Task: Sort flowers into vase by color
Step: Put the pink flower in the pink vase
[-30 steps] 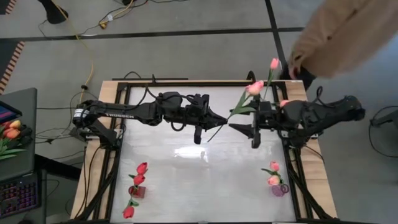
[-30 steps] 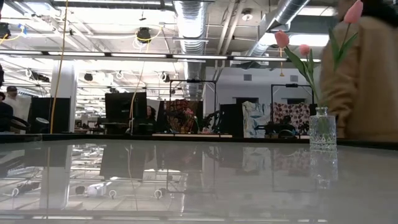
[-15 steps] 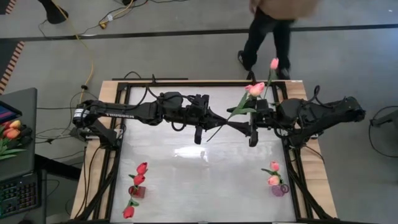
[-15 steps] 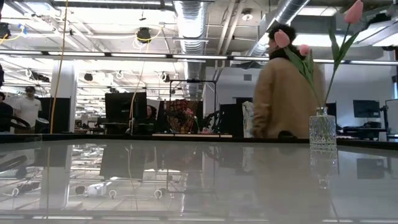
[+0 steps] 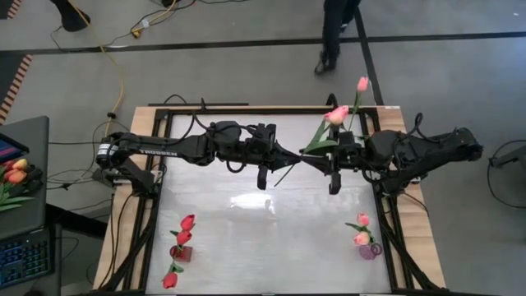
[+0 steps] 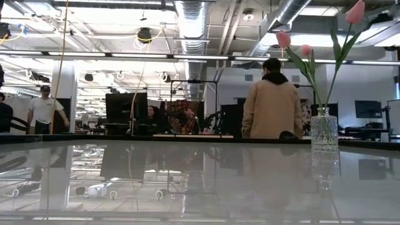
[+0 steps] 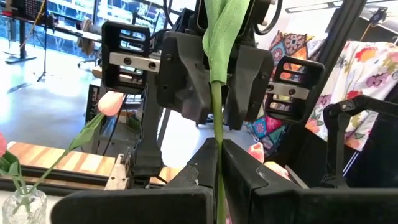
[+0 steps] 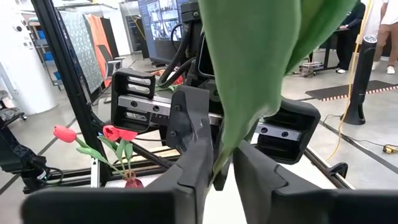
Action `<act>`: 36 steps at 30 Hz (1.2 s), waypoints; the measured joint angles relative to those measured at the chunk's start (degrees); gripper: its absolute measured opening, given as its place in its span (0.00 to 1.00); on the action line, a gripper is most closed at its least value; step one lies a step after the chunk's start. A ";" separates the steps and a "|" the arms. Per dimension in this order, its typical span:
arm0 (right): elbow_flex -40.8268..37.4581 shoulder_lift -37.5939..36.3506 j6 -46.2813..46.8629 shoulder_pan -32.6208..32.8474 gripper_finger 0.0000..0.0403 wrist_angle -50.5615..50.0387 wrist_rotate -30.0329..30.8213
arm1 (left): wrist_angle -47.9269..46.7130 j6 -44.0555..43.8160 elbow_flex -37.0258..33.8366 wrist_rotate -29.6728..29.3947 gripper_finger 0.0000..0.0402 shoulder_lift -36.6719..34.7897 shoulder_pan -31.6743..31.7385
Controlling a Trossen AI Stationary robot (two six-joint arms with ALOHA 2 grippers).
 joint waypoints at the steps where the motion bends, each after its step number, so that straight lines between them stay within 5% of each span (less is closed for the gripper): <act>1: 0.00 0.00 0.00 0.00 0.23 0.02 0.00 | 0.00 0.00 0.00 0.00 0.00 0.00 0.00; 8: 0.00 0.00 0.00 0.00 0.11 0.06 0.04 | -0.26 0.13 0.00 -0.67 0.02 0.00 0.00; 15: 0.00 -0.33 0.00 0.00 0.07 0.04 0.07 | -1.93 2.15 0.00 0.39 0.18 -0.27 0.22; 23: 0.00 -4.31 1.52 1.81 0.09 -0.48 0.11 | -15.04 1.28 -0.02 0.52 0.33 -4.08 1.64; 36: 0.00 -16.52 16.27 13.06 0.09 -10.11 -5.36 | -34.91 3.05 -0.02 -3.01 0.35 -9.29 1.88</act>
